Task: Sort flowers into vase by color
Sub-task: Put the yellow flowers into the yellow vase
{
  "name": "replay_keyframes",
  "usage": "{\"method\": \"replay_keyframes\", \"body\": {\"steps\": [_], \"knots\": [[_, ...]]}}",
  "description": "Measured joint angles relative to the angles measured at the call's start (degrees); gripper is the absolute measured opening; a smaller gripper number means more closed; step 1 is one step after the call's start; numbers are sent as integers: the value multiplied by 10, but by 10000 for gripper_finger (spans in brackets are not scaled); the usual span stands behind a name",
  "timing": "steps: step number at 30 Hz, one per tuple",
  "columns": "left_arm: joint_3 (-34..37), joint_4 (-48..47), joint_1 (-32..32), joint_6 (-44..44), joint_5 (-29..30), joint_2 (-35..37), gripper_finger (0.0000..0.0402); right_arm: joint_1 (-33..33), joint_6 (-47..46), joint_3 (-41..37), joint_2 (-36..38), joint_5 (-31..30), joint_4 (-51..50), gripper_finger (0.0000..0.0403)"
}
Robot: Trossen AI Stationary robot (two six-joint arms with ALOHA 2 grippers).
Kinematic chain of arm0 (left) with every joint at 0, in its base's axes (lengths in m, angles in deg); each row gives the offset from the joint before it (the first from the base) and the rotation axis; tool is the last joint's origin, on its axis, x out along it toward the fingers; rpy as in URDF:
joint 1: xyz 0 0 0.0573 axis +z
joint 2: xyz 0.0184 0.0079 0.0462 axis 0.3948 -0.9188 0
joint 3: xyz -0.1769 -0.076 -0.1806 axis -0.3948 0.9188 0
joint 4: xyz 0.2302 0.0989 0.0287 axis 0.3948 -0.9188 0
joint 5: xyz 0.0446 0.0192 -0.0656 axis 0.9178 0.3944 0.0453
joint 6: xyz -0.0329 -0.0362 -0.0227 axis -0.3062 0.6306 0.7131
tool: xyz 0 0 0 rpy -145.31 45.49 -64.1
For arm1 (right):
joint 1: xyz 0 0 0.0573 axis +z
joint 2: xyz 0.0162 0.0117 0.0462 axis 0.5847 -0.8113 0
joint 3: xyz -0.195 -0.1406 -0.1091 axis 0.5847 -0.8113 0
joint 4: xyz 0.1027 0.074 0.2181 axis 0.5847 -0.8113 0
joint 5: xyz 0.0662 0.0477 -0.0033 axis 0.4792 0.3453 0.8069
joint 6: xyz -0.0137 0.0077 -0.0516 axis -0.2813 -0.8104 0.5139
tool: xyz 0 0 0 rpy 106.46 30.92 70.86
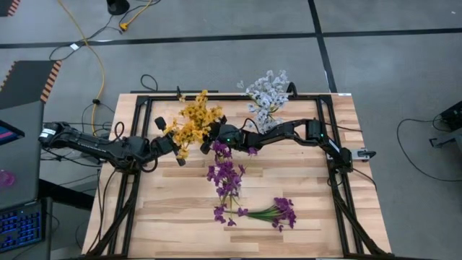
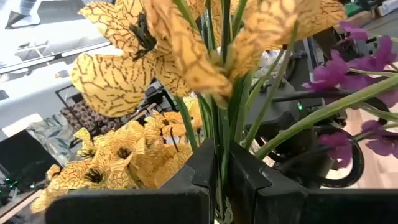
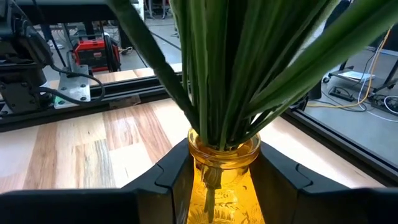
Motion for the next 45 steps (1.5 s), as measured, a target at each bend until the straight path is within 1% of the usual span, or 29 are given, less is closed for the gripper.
{"method": "replay_keyframes", "body": {"steps": [5,8,14,19,27,31,34,36,39,45], "knots": [[0,-17,0,1,2,-1,11,0,0,0,0,-1,0,169],[0,-24,0,3,18,0,11,0,0,0,0,-1,0,169],[0,19,-5,5,13,-1,11,0,3,0,0,-1,0,169],[0,41,-19,-7,48,8,11,0,2,0,0,0,0,169],[0,40,-61,1,78,77,11,0,2,0,0,0,0,169],[0,28,-93,-5,120,121,11,0,1,0,0,0,0,169],[0,-10,-113,3,157,155,11,0,0,0,0,0,0,169],[0,-35,-122,19,170,178,11,0,0,0,0,0,0,169],[0,-55,-125,31,173,210,11,0,0,0,0,0,0,169],[0,-56,-112,38,194,253,11,0,0,0,0,0,0,169]]}}
